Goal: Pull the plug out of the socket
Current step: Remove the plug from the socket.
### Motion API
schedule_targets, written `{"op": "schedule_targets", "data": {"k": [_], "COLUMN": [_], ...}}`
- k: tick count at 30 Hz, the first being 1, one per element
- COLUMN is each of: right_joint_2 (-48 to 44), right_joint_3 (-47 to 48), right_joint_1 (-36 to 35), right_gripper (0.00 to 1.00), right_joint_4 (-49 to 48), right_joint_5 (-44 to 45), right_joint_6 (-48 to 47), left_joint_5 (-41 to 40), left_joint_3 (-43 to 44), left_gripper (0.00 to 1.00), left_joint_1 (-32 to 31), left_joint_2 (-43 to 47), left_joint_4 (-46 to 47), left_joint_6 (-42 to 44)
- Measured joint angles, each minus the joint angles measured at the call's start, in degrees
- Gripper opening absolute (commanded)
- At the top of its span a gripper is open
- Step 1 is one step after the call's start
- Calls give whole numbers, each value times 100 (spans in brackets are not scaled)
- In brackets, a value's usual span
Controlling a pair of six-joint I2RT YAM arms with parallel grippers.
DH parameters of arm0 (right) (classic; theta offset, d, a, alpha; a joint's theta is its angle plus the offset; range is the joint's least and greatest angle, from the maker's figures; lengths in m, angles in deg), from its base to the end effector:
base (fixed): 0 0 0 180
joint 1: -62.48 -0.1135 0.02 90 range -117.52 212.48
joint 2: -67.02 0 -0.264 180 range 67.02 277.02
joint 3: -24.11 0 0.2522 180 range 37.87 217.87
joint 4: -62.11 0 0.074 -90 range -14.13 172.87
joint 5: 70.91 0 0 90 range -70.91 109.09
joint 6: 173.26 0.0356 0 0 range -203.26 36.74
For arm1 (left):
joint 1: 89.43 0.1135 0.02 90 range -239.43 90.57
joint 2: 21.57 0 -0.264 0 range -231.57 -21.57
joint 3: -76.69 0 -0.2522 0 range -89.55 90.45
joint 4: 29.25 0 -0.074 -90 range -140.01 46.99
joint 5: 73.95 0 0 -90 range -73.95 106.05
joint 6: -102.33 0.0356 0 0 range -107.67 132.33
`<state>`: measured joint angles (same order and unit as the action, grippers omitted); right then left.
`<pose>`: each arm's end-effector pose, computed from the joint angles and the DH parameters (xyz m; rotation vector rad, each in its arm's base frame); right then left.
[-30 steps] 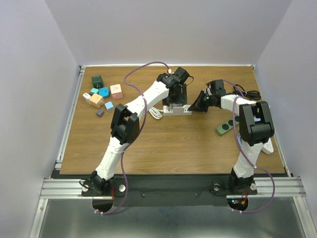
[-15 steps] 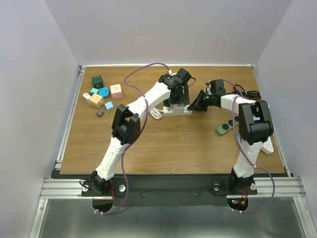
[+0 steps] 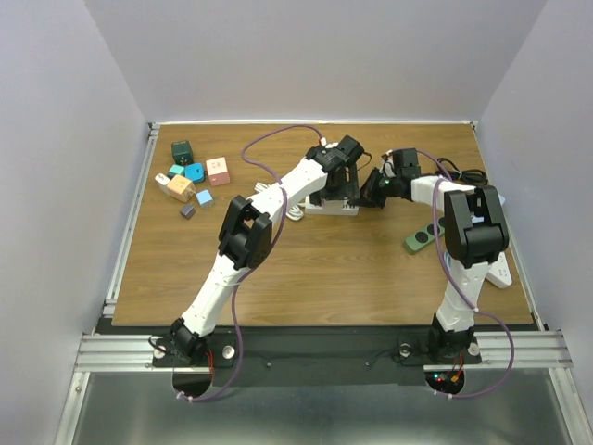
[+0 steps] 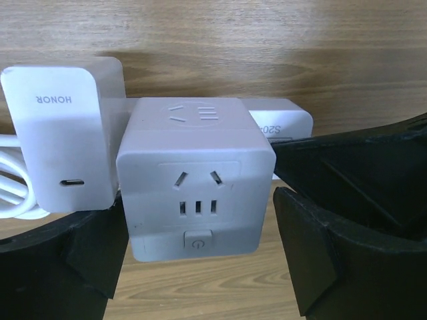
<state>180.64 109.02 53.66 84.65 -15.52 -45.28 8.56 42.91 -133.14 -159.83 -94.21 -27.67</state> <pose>0.4037 0.0831 0.1537 0.3710 2.5344 1.0836 0.3836 -0.3603 0.2325 0.0338 2.6014 -0.3873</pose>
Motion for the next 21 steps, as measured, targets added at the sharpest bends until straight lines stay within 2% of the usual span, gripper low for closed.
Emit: {"op": "schedule_targets", "data": {"k": [1,2,4,5,7,8,11,21], "right_joint_2": [28,46,79,87,96,109,149,337], "right_joint_3": [13,24,44,50,61,74,103,411], "right_joint_1": [0,0,0,0,0,0,0,-120], "right_gripper": [1,1,0,0,1,0,1,1], "right_joint_4": [-20,-26,-37,-42,-48,-48,-50,144], "right_joint_5": [-22,-37,-59,-74,-83,-96,-151,-81], "right_joint_6": [0,0,0,0,0,0,2,-181], "left_joint_5": [-37,-59,-138,-153,-166,-212,-219,-210], "left_joint_3": [0,0,2,24,39,42,42,46], "left_gripper": [80,69,57,46,34,20,0,0], "left_joint_1": [-9,-11,-11,-11,-11,-13,-13,-13], "left_joint_2": [-26,-39,-55,-55,-66,-68,-68,-68], "left_joint_4": [4,15,-13,-13,-2,-7,-4,-2], "left_joint_6": [9,11,70,83,140,151,186,313]}}
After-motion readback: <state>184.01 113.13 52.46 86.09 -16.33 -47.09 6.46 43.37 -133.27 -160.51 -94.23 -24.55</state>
